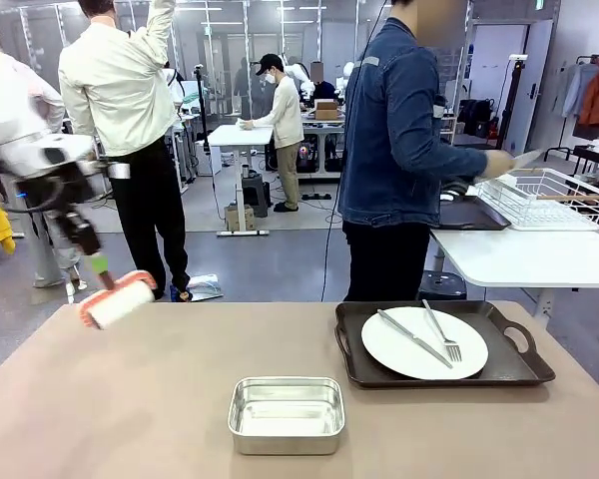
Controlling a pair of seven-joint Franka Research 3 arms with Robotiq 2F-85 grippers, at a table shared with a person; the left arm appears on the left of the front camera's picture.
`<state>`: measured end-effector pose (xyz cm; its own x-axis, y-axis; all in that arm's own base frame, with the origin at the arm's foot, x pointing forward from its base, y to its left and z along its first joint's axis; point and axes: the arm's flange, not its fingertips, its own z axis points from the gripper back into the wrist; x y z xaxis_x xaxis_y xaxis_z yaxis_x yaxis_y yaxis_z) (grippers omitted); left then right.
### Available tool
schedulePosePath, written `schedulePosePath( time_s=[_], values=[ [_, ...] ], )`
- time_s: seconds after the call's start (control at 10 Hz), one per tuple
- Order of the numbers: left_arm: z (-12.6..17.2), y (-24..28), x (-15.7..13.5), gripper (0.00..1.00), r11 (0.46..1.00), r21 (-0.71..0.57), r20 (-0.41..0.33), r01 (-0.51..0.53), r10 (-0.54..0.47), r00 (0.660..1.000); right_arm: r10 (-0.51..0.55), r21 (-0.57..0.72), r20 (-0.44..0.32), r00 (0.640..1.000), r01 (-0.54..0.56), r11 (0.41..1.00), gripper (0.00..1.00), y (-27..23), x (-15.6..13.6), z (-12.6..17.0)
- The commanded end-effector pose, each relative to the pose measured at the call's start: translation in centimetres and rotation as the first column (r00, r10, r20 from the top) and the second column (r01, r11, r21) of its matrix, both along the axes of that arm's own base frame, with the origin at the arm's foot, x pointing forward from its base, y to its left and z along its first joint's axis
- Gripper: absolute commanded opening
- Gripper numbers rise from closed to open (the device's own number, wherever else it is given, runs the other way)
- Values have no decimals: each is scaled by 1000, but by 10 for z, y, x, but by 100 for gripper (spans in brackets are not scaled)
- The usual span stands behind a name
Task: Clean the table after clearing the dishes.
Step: Place the Lint Roller back on top of the Airtight Container.
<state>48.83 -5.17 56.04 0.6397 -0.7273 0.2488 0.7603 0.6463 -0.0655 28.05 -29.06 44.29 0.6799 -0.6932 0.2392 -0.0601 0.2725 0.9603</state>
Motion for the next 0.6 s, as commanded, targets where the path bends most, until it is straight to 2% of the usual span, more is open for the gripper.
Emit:
schedulePosePath(
  time_s=[0.0,0.1,0.2,0.3,0.5],
  values=[
    [19,-74,9,21,974,105,18,200,-203,979,4,-3,17,1000,-4,1000,100,0,-2,3],
    [21,-121,4,21,933,170,-16,316,-318,948,4,-3,17,1000,-4,1000,100,0,-2,3],
    [15,-161,-2,21,900,193,-54,392,-389,920,4,-3,17,1000,-4,1000,100,0,-2,3],
    [5,-203,-9,21,869,189,-71,457,-452,889,4,-3,17,1000,-4,1000,100,0,-2,3],
    [-13,-254,-18,21,817,176,-112,549,-537,836,4,-3,17,1000,-4,1000,100,0,-2,3]
  ],
)
